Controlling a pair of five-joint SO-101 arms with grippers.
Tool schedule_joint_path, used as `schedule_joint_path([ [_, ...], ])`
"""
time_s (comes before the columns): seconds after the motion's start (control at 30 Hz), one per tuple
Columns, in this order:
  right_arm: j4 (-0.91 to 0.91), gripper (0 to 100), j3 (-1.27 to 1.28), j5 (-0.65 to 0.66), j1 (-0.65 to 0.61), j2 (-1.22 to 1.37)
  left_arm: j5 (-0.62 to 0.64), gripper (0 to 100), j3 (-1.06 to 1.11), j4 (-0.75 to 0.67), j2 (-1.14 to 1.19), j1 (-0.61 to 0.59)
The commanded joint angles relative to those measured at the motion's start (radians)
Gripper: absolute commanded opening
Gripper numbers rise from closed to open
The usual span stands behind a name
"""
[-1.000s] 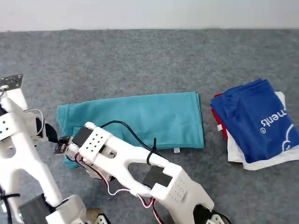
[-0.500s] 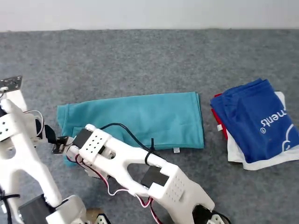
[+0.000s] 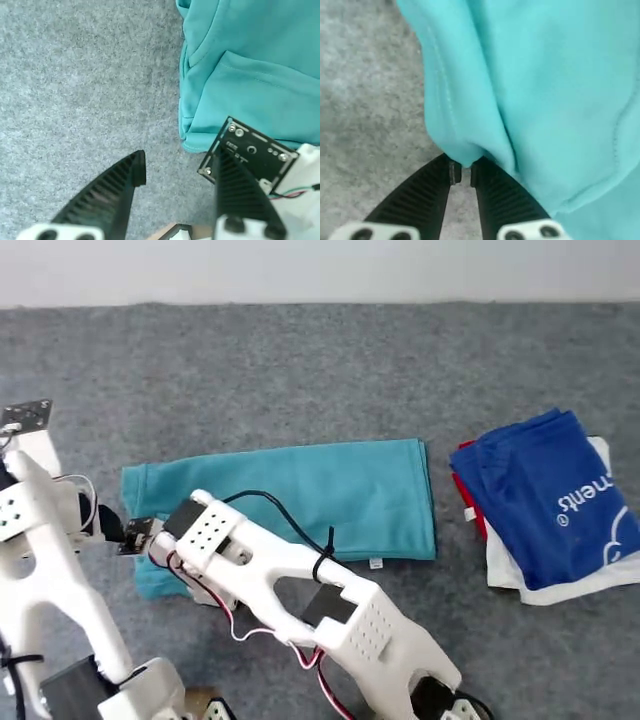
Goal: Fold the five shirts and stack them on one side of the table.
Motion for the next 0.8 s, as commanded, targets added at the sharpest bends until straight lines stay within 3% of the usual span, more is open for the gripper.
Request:
schedule_joint_path([
  [0.0, 0.047, 1.0, -0.078, 0.002, 0.041, -0.050, -0.011, 22, 0.008, 0.006, -0.006, -0.003],
  [0.33, 0.232, 1.0, -0.345, 0.002, 0.047, -0.045, -0.011, 22, 0.010, 0.006, -0.006, -0.003],
  [0.77, 0.231, 1.0, -0.399, 0.008, 0.113, -0.051, -0.011, 22, 0.010, 0.006, -0.005, -0.003],
])
